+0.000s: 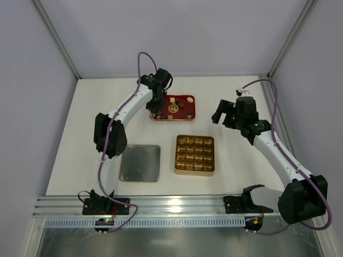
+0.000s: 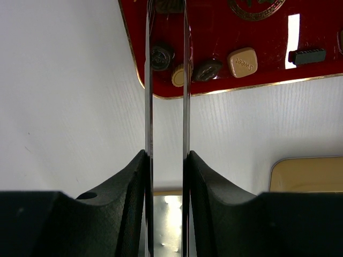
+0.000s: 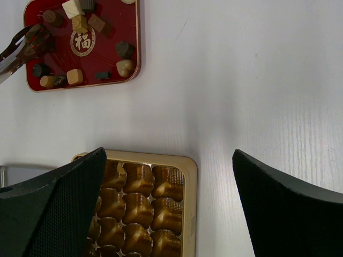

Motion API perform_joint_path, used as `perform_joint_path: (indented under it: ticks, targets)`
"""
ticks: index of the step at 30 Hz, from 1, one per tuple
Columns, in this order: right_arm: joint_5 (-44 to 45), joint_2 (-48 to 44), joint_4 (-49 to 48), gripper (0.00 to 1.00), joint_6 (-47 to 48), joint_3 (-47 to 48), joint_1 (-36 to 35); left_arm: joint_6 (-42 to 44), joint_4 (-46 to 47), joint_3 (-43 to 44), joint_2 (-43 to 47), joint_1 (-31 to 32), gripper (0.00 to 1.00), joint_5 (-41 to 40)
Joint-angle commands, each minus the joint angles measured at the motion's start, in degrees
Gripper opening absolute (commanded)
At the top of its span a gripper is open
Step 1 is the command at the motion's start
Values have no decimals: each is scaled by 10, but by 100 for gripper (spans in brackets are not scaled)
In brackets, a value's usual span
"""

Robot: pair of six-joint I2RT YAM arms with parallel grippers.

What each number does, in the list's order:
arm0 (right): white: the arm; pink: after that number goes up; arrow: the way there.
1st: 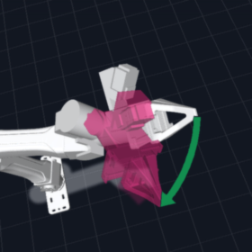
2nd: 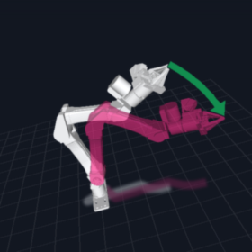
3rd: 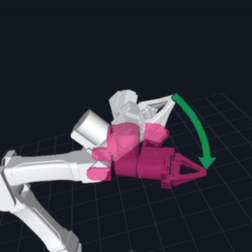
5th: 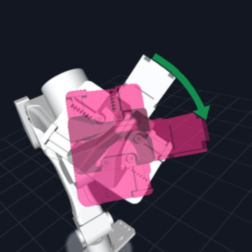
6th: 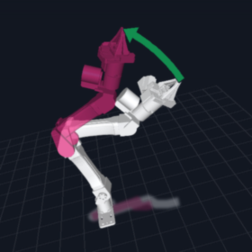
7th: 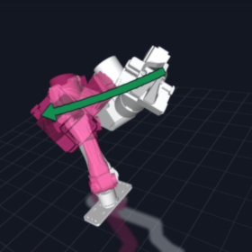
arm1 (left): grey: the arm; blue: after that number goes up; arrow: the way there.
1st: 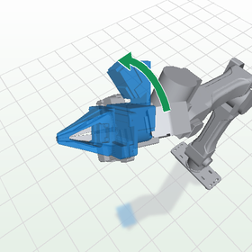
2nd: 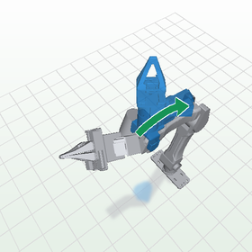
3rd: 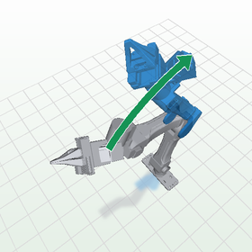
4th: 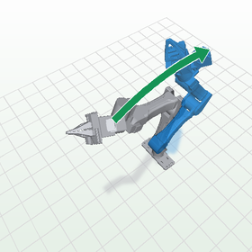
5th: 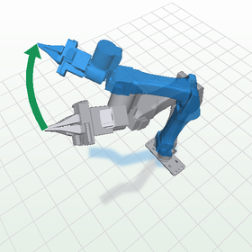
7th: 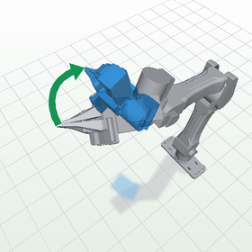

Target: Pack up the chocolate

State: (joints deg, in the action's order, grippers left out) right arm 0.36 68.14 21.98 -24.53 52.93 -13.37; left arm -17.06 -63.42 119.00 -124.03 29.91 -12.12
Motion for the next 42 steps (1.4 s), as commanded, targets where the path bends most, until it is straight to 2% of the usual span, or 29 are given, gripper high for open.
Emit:
perform_joint_path:
  ticks: [1,10,24,33,42]
  targets:
    - [4,-5,-11,100,2,11,0,9,8,8,10,-4,34,3]
    - [3,-4,-12,100,2,12,1,12,-14,46,25,-4,31,4]
    - [4,6,-18,100,-1,17,0,8,-29,44,74,9,28,6]
    - [-18,8,-19,100,-3,17,0,15,-34,34,75,15,30,-2]
    - [-18,6,-18,100,-3,16,1,12,-22,34,70,33,40,30]
